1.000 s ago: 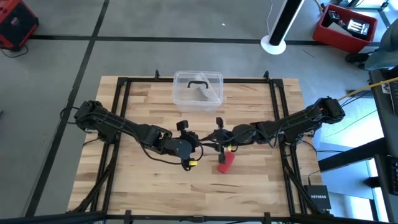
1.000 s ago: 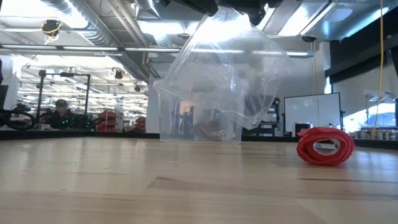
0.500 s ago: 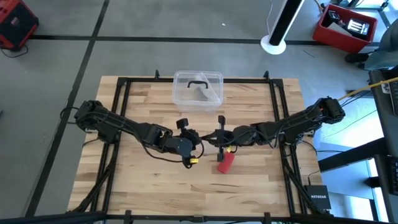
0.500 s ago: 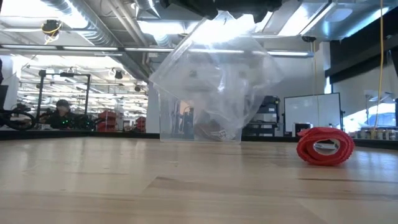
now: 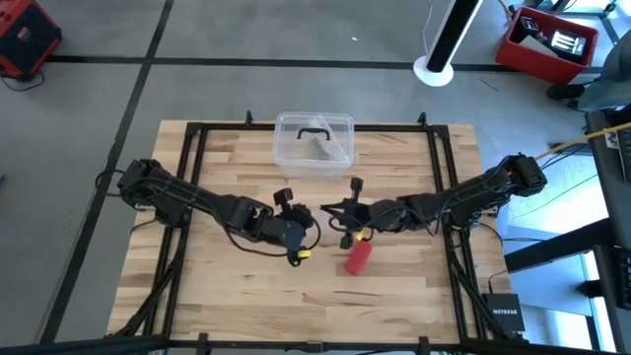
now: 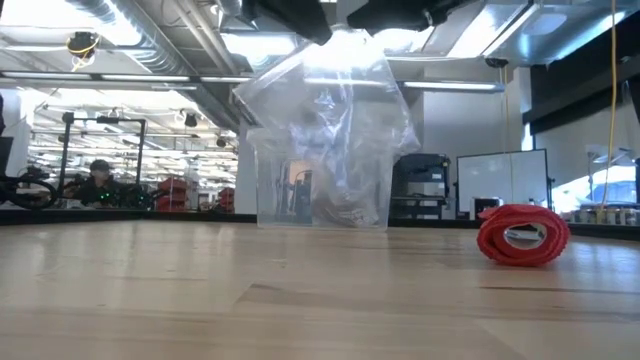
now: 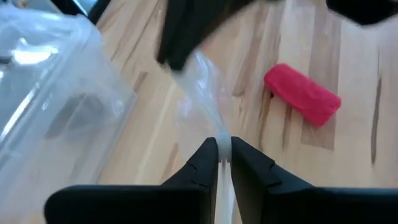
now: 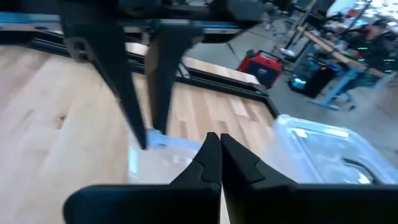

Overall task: Roll bandage
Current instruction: Open the transparent zip bag

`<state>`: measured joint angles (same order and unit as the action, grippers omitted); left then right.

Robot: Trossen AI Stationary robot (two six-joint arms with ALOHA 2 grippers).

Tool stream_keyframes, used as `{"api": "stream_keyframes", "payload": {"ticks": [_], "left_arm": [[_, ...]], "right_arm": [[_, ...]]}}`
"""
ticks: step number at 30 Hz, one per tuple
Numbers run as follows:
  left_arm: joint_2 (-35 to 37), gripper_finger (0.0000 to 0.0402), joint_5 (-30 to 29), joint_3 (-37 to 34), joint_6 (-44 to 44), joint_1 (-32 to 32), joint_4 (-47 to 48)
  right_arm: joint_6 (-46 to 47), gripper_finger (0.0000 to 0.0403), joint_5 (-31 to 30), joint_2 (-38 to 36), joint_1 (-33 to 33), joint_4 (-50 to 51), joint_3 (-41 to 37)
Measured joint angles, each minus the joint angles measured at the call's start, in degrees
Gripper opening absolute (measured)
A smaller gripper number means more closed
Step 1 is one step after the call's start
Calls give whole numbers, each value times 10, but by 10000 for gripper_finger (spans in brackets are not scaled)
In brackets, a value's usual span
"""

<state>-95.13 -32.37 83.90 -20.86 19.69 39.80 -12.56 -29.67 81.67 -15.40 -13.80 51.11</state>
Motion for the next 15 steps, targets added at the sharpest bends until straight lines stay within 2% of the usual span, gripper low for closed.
{"api": "stream_keyframes", "payload": {"ticks": [15], "left_arm": [[-13,29,0,0,-59,43,82]], "right_arm": [[-28,0,-59,-35,-7,31,0]]}}
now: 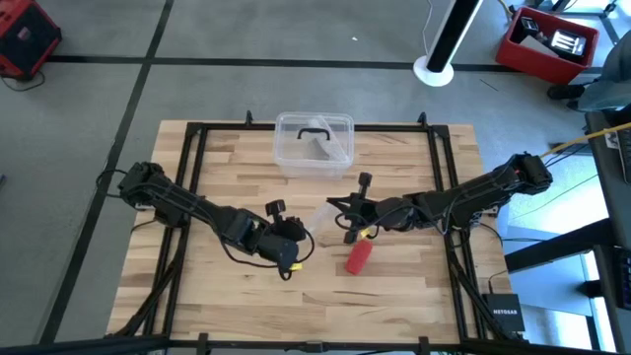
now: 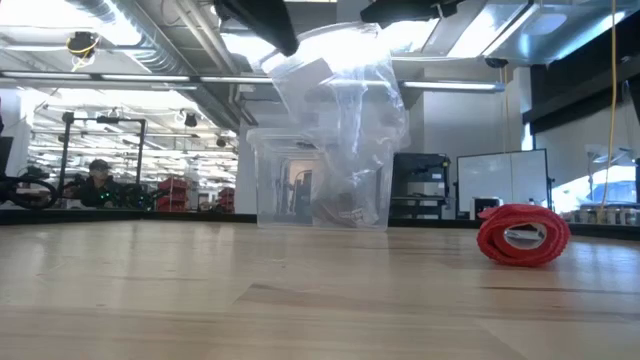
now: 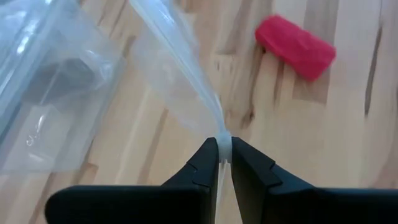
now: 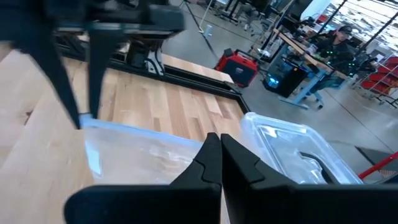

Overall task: Roll bandage
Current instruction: Open the transparent zip bag

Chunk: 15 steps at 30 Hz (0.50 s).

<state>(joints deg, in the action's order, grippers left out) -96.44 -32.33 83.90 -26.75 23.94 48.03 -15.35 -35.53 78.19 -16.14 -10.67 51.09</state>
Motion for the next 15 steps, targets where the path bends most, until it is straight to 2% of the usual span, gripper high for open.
{"api": "stream_keyframes", "payload": {"ticks": [6,15], "left_arm": [[-28,29,-8,0,-14,15,45],[-30,29,1,5,-11,7,60]], "right_arm": [[0,0,9,-17,0,26,-1],[11,0,96,-22,0,58,-2]]}}
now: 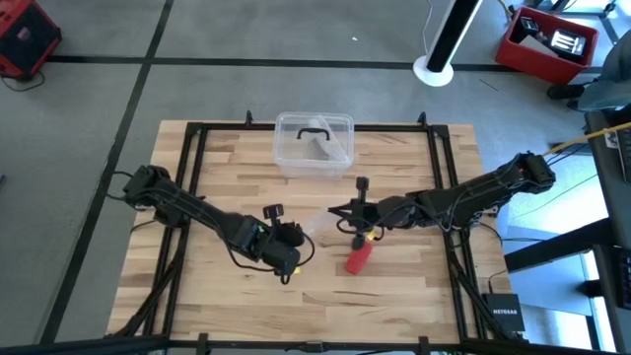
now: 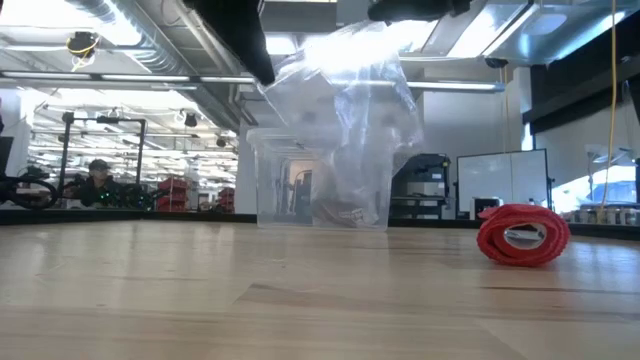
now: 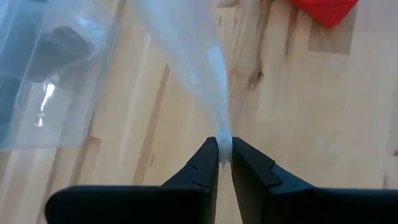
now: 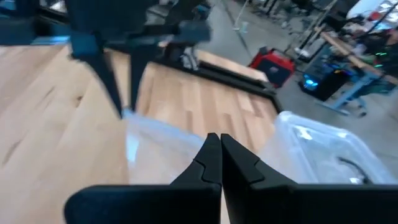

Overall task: Roll bandage
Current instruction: Open the transparent zip bag

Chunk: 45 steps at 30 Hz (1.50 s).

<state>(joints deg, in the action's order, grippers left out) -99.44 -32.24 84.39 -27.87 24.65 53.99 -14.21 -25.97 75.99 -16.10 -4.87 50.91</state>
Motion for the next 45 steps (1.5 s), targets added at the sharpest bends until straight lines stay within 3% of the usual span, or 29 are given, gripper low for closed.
{"api": "stream_keyframes", "payload": {"ticks": [5,12,19,26,31,45], "left_arm": [[18,29,-17,10,5,-3,-7],[19,33,-21,11,-3,-5,-4],[19,109,-23,11,-16,-5,-7],[19,163,-30,23,25,-14,-71],[-7,166,-44,23,87,-42,-146],[-67,166,-52,23,127,-76,-162]], "right_arm": [[6,0,43,0,0,20,-4],[19,0,46,1,0,37,-4],[33,0,42,1,0,42,-19],[50,0,56,1,-1,-54,-86],[50,0,76,2,-1,-125,-115],[41,0,87,2,-27,-143,-121]]}}
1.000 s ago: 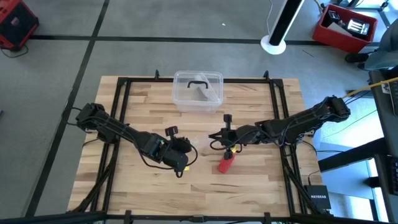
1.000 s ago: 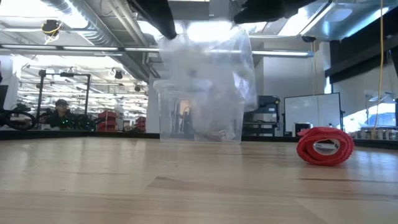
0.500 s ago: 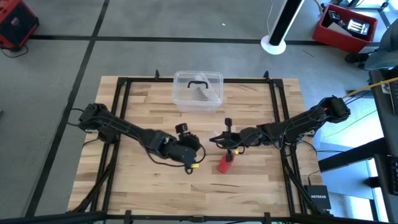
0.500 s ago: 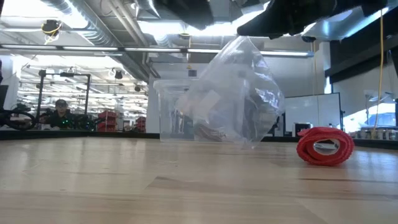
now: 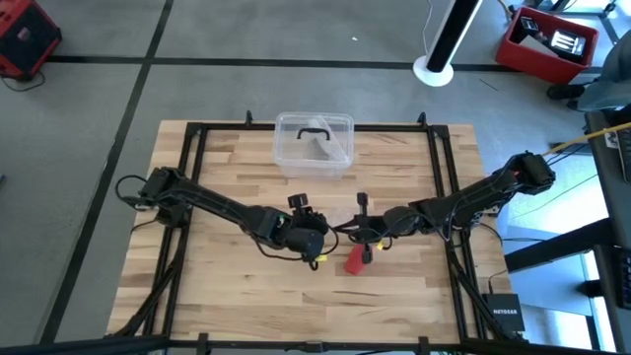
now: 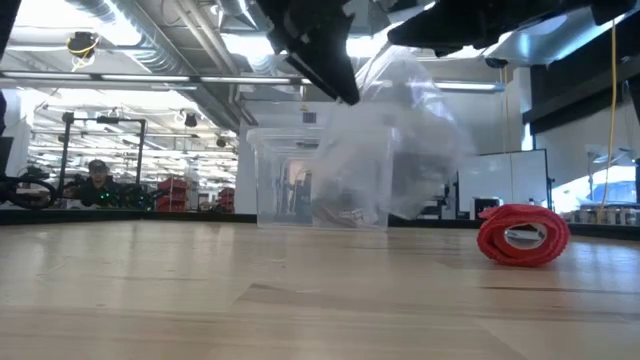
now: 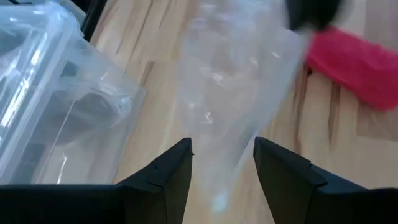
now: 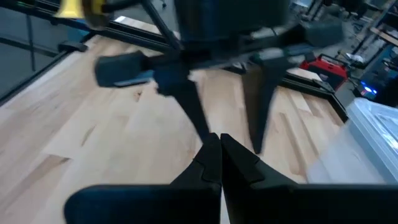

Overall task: Roll bandage
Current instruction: Open the transparent zip bag

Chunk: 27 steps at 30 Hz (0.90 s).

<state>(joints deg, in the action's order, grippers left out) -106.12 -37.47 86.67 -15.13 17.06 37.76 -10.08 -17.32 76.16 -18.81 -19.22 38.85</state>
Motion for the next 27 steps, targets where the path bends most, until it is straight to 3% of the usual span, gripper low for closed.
{"api": "stream_keyframes", "payload": {"ticks": [5,16,27], "left_arm": [[-3,159,-7,0,18,1,5],[-1,67,-9,0,87,10,5],[0,59,-36,0,143,10,-27]], "right_arm": [[-3,0,1,0,0,-2,0],[1,0,41,0,0,-1,0],[13,0,60,3,0,-5,0]]}}
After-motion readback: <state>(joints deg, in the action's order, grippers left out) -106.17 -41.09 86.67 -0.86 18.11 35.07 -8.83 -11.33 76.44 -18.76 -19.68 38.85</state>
